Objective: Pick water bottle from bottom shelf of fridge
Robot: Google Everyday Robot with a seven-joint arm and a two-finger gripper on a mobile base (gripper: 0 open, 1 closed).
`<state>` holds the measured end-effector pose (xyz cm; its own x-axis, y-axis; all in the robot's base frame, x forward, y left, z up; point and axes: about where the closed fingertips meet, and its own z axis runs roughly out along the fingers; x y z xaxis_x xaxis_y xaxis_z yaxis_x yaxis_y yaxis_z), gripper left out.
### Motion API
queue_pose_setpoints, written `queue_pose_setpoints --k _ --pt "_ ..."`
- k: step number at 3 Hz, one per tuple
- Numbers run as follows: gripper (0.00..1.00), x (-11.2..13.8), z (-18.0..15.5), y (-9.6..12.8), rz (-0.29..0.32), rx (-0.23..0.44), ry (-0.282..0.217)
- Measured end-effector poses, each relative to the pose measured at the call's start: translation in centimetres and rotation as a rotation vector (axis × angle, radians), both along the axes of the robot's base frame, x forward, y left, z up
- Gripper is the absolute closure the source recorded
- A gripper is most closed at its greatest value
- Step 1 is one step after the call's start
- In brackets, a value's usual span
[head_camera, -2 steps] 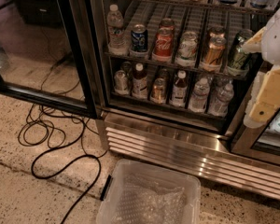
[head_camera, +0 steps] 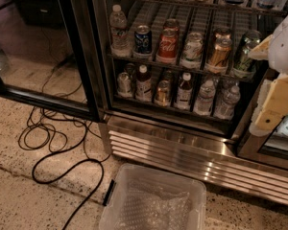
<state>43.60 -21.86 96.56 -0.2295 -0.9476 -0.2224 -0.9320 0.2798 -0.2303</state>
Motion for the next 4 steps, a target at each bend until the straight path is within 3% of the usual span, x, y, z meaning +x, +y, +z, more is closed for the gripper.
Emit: queue_pose_setpoints --k 1,2,4 --pt "0.0 -1.0 -3.9 -0.7 -0.076 0.049 0.03" --pt "0.0 -2.6 -9.2 -1.0 -0.135 0.07 0.092" --pt "0.0 -3.3 -10.1 -0.2 -0.13 0.092 0.091"
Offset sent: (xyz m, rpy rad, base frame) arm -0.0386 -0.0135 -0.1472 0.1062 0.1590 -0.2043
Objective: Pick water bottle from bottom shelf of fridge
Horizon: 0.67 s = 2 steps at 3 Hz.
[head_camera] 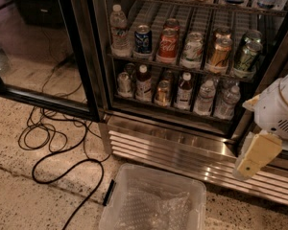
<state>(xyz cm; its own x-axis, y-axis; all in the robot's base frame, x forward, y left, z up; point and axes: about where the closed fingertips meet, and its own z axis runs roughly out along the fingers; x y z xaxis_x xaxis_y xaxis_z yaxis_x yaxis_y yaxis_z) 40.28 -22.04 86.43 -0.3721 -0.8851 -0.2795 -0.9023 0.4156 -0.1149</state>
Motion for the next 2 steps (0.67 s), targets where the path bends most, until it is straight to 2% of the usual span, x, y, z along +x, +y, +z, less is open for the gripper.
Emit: queue_pose_setpoints --k 1,2 --pt "0.0 -1.3 -3.2 2.2 -0.069 0.053 0.01" --pt "0.0 -2.2 -9.6 3.0 -0.194 0.095 0.069"
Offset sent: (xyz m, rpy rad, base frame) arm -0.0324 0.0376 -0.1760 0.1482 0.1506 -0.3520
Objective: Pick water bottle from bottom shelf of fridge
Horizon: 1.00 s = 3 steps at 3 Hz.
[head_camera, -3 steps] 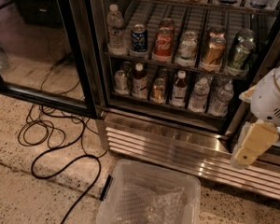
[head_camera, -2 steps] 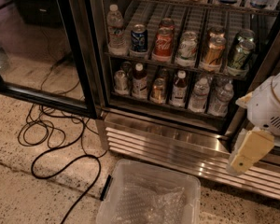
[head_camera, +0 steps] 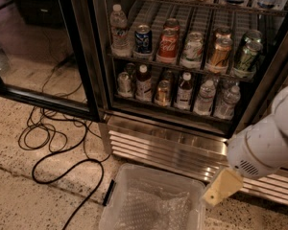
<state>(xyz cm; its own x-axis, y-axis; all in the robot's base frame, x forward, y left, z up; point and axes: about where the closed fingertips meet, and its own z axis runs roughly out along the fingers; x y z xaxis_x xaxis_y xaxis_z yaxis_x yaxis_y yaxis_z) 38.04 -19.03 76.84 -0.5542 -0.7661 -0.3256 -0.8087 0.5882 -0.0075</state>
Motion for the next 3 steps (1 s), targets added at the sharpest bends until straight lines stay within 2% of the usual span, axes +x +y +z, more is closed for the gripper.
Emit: queue_pose_setpoints --k 1,2,3 --pt "0.0 -0.5 -3.8 0.7 -0.062 0.02 0.028" --pt "0.0 -0.5 -3.8 0.7 -0.062 0.021 0.028" --pt "0.0 -0.2 -6.2 1.9 -0.138 0.074 0.03"
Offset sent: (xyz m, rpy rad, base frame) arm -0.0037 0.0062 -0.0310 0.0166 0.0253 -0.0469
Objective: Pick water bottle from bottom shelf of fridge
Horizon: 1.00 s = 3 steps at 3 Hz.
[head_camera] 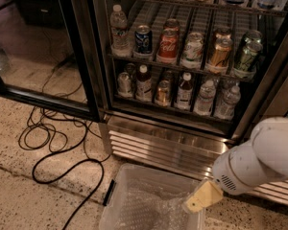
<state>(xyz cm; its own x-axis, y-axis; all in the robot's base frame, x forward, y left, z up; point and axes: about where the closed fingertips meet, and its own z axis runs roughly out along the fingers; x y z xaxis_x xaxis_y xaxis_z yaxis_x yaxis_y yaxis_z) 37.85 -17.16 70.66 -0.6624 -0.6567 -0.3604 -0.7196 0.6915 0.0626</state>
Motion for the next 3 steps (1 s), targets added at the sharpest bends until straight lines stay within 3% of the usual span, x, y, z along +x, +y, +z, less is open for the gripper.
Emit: queue_pose_setpoints --k 1,2,3 --pt "0.0 -1.2 -6.2 0.8 -0.199 0.092 0.065" --pt "0.0 -0.3 -10.0 1.2 -0.35 0.141 0.069" --pt "0.0 0.7 -9.8 1.2 -0.394 0.161 0.041"
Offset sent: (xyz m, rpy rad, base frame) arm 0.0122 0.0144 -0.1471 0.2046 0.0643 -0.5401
